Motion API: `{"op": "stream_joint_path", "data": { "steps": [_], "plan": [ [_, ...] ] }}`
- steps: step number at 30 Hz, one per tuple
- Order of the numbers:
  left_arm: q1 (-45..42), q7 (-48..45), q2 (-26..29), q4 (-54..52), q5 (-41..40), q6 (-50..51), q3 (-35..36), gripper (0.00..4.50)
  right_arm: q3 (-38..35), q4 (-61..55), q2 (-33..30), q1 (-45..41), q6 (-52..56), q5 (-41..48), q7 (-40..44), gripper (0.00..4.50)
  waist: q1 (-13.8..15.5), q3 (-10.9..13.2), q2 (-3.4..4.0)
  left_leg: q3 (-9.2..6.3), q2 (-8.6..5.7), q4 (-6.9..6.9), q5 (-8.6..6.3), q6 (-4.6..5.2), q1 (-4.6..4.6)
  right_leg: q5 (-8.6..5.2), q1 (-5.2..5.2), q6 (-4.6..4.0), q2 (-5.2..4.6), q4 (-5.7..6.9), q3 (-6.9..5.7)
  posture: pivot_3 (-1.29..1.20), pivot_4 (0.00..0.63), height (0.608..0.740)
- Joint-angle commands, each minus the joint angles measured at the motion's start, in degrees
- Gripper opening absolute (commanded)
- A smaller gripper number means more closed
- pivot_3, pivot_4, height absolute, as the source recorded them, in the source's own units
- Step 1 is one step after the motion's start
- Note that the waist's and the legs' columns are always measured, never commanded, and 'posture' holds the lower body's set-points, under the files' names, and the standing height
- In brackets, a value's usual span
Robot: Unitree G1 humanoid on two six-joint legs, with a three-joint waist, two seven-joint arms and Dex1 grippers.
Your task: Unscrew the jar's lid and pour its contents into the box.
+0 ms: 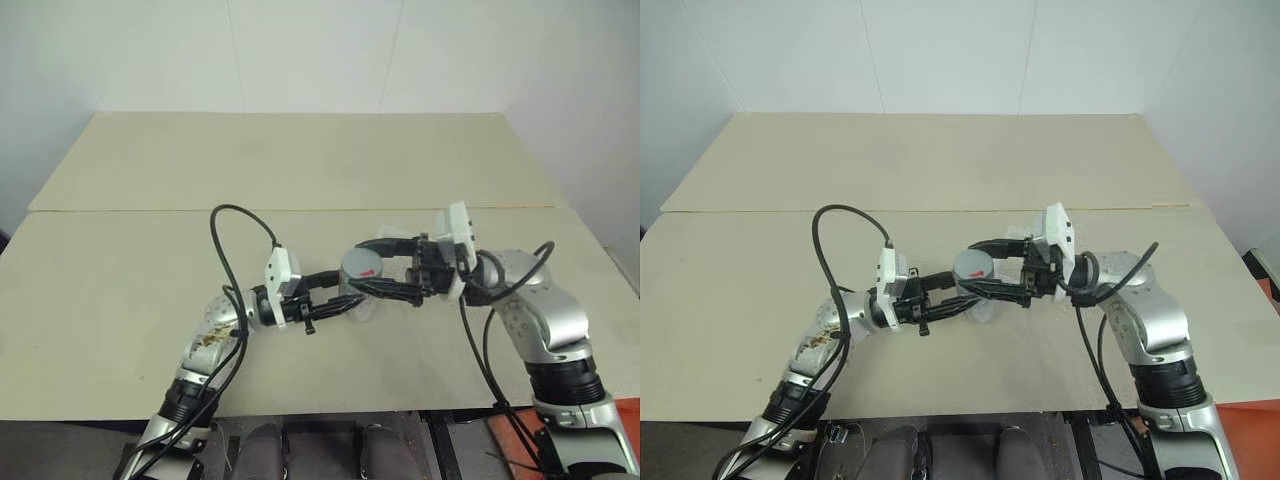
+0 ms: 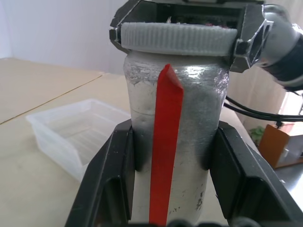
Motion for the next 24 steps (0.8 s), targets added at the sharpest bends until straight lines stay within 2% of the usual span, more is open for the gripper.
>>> {"op": "stream_joint_path", "data": {
  "steps": [1,4,13,15,16,18,24],
  "plan": [
    [-1.60,-0.36,-0.84,-0.89,-0.23,-1.67,-0.20,1.86,-1.38,2.61,0.66,-2.84,-1.64,3.88,5.72,2.81,0.04,0.00,0.00,0.00,0.00,0.00,0.00,0.00,0.00,0.00,0.00,0.00,0.00,0.00,0.00,0.00,0.150,0.740],
    [-1.76,-0.26,-1.27,-1.38,-0.30,-1.39,-0.32,1.86,-0.67,5.51,0.89,-3.94,-4.10,3.12,10.06,2.81,0.07,0.00,0.00,0.00,0.00,0.00,0.00,0.00,0.00,0.00,0.00,0.00,0.00,-0.01,0.00,0.00,0.150,0.740],
    [-1.44,-0.18,-1.03,-2.17,-0.05,-1.17,-0.66,1.86,0.25,11.96,1.88,-6.46,-9.31,1.02,15.81,2.81,0.08,0.00,0.00,0.01,0.01,0.00,0.00,0.00,0.01,0.00,0.00,0.00,0.00,0.01,0.00,0.00,0.150,0.740],
    [-1.39,0.03,-1.05,-2.11,0.21,-1.33,-0.74,1.86,-0.23,13.54,2.10,-7.76,-6.54,2.28,15.64,3.53,0.08,0.00,0.00,0.01,0.00,0.00,0.00,0.00,0.00,0.00,0.00,0.00,-0.01,0.00,0.00,0.00,0.150,0.740],
    [-1.43,0.25,-1.14,-2.01,0.38,-1.36,-0.81,1.86,-0.64,13.91,2.19,-8.00,-6.11,2.91,15.99,3.71,0.08,0.00,0.01,0.01,0.00,0.01,0.00,0.00,0.00,0.00,-0.01,0.00,-0.01,0.01,0.00,0.00,0.150,0.740],
    [-1.50,0.66,-1.32,-1.83,0.67,-1.54,-1.00,1.86,-1.29,13.90,2.57,-7.50,-7.91,2.31,15.63,4.34,0.09,0.00,0.01,0.01,0.01,0.01,0.00,0.00,0.00,0.00,-0.01,0.00,-0.01,0.02,0.01,0.00,0.150,0.740],
    [-2.10,1.66,-2.07,-0.81,1.48,-1.79,-1.28,1.86,-2.32,10.37,1.77,-4.68,-9.44,1.69,13.58,4.45,0.24,0.01,0.01,0.01,-0.01,0.01,0.00,0.00,-0.04,0.00,-0.01,0.00,-0.04,-0.01,-0.01,0.00,0.150,0.740]
  ]
}}
